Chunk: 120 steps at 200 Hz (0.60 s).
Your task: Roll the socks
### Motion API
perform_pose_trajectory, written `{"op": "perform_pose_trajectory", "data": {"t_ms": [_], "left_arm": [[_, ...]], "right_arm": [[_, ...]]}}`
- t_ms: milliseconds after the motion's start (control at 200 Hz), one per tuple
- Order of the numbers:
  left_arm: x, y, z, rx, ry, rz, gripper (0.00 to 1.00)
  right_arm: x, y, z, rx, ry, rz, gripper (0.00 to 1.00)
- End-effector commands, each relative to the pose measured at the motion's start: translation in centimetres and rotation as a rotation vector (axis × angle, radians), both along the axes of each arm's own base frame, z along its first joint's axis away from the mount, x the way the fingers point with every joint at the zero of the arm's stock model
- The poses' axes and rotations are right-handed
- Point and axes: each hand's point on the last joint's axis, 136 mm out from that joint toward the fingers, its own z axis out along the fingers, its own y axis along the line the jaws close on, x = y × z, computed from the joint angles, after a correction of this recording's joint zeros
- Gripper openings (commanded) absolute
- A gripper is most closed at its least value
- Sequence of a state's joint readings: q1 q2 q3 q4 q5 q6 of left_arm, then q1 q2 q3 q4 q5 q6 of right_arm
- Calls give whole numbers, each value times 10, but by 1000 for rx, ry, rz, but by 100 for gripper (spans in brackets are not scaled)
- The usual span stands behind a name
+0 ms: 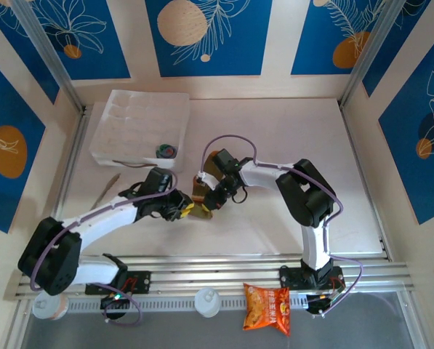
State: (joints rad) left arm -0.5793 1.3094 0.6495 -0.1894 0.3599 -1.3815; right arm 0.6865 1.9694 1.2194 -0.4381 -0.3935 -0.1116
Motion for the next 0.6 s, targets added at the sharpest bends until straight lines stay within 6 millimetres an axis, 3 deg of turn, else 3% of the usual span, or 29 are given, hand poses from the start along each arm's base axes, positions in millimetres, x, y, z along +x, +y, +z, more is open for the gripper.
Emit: {"op": "perform_pose_trajectory", "data": {"t_ms": [0, 350, 505, 595], "left_arm": [[11, -18, 14, -45, -46, -32, 23], [29, -27, -10, 8, -42, -16, 18], [23, -9, -38, 119, 26, 15, 13], [18, -1, -54, 159, 66, 18, 12]], "right_arm": [[1, 4, 1, 10, 38, -12, 0], [-3, 5, 0, 18, 45, -17, 0], [-2, 2, 0, 19, 25, -24, 0], [-3, 2, 5, 33, -5, -16, 6]]}}
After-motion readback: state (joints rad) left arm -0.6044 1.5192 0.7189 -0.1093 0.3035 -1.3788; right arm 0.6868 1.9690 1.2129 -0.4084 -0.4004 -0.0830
